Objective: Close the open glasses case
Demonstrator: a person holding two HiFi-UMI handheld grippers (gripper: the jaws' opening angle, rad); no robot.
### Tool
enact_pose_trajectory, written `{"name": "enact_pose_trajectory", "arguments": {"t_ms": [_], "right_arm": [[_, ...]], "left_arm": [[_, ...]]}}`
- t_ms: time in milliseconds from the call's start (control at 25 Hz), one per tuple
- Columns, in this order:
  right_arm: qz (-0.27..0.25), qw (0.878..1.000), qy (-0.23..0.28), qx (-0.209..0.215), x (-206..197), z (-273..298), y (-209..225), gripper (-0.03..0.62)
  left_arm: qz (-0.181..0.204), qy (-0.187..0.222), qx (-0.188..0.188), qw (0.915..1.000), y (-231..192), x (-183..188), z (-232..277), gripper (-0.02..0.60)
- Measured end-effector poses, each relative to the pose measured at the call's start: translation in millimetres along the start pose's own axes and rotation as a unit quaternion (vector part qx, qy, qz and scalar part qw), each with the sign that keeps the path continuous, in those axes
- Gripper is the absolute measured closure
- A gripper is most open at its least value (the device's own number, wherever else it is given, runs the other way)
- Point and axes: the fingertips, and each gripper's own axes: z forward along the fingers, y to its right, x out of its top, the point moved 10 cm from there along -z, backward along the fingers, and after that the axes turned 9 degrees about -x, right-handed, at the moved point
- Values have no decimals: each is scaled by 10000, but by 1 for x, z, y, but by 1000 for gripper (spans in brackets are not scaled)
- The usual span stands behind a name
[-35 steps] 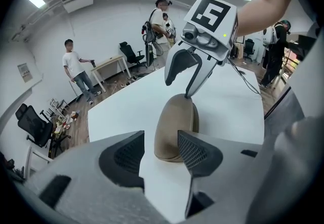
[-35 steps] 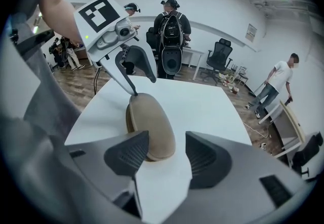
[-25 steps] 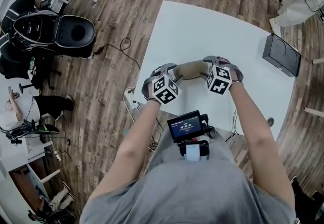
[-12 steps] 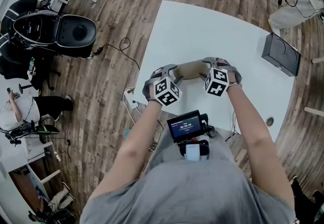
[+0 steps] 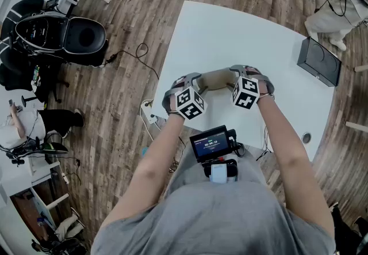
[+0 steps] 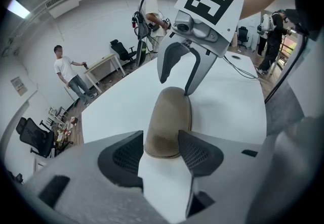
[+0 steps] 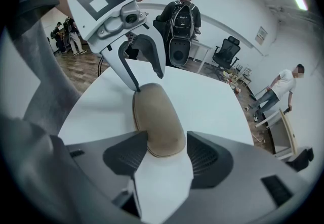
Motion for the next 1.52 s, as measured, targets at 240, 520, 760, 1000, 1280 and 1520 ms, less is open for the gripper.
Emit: {"name": "enact_pose_trajectory", "arguments": {"t_ms": [240, 520, 760, 1000, 1280, 1520], "right_arm": [[57, 10000, -7, -15, -1, 1, 0, 373], [152, 9999, 7, -58, -1, 1, -1, 373], [353, 9992, 72, -150, -3, -2, 1, 373], [918, 9941, 401, -413, -2, -18, 5, 373], [2782, 9520, 1194, -441, -8, -46, 1, 373], [4156, 8910, 1821, -150, -20, -63, -18, 374]], "left_arm": [[13, -12, -23, 10000, 0, 0, 1, 377], [33, -7, 3, 10000, -1, -1, 0, 377], [54, 11, 51, 10000, -2, -1, -2, 376], [-205, 282, 257, 9991, -6, 0, -18, 376], [-1179, 1078, 151, 9870, -2, -13, -41, 376], [-2469, 2360, -109, 9398, 5, -26, -72, 377]]}}
